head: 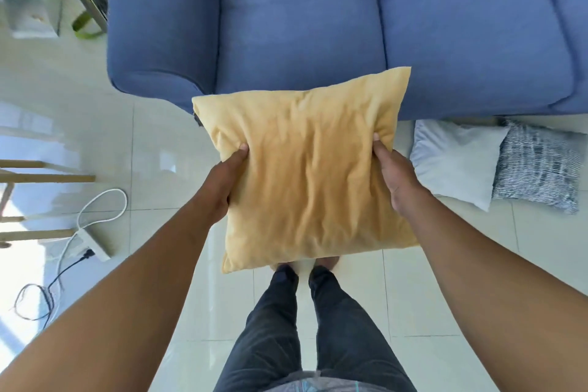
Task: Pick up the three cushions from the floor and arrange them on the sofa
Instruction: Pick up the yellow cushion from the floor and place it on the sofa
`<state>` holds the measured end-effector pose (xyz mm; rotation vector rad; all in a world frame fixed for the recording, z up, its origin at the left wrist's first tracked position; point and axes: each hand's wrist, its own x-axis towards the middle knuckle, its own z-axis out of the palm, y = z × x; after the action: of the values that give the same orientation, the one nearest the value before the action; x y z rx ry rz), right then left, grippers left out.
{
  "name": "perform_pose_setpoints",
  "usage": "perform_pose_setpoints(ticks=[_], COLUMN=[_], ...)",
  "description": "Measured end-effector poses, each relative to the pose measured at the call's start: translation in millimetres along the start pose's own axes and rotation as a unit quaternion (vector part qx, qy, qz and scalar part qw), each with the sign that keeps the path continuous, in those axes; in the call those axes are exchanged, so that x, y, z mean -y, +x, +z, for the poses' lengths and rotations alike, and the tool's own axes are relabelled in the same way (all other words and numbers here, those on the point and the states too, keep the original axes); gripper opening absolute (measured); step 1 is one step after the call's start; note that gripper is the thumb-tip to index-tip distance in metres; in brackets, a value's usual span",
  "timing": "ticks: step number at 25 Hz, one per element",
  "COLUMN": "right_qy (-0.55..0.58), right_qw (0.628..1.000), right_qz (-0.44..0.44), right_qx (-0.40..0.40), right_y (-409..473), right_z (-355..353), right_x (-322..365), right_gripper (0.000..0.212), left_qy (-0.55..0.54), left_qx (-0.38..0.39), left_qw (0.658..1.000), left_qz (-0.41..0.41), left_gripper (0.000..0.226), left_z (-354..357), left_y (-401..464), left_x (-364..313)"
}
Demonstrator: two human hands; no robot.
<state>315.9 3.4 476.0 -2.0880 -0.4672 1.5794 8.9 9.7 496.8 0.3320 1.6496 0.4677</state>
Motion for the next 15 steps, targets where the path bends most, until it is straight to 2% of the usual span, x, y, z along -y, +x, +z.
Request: perform_pose_setpoints(ticks=[4, 7, 10, 13, 15], right_qy=[0.027, 0.048, 0.06, 0.072, 0.08], right_qw=[0.999, 0.996, 0.994, 0.992, 0.991], right_qz=[-0.042, -0.069, -0.089, -0.103, -0.11], right_qx=[-0.003, -0.002, 0.004, 0.006, 0.015], right_y=[-42, -62, -80, -92, -98], right_z=[-15, -20, -26, -34, -40], right_x=[41, 61, 73, 87, 95], right_gripper=[0.072, 0.063, 0.058, 0.066, 0.058], left_qy=[0.002, -0.005, -0.009, -0.011, -0.01], left_qx=[0.014, 0.007, 0.013, 0.01, 0.011], left_qw=[0.999, 0.998, 0.996, 0.994, 0.992], left_qz=[0.05, 0.07, 0.086, 0.105, 0.122], left_gripper=[0.068, 0.076, 0.074, 0.069, 0.069], left_z=[-2, -4, -2, 2, 4], left_y=[-47, -67, -85, -100, -108], left_x=[-36, -52, -62, -75, -83])
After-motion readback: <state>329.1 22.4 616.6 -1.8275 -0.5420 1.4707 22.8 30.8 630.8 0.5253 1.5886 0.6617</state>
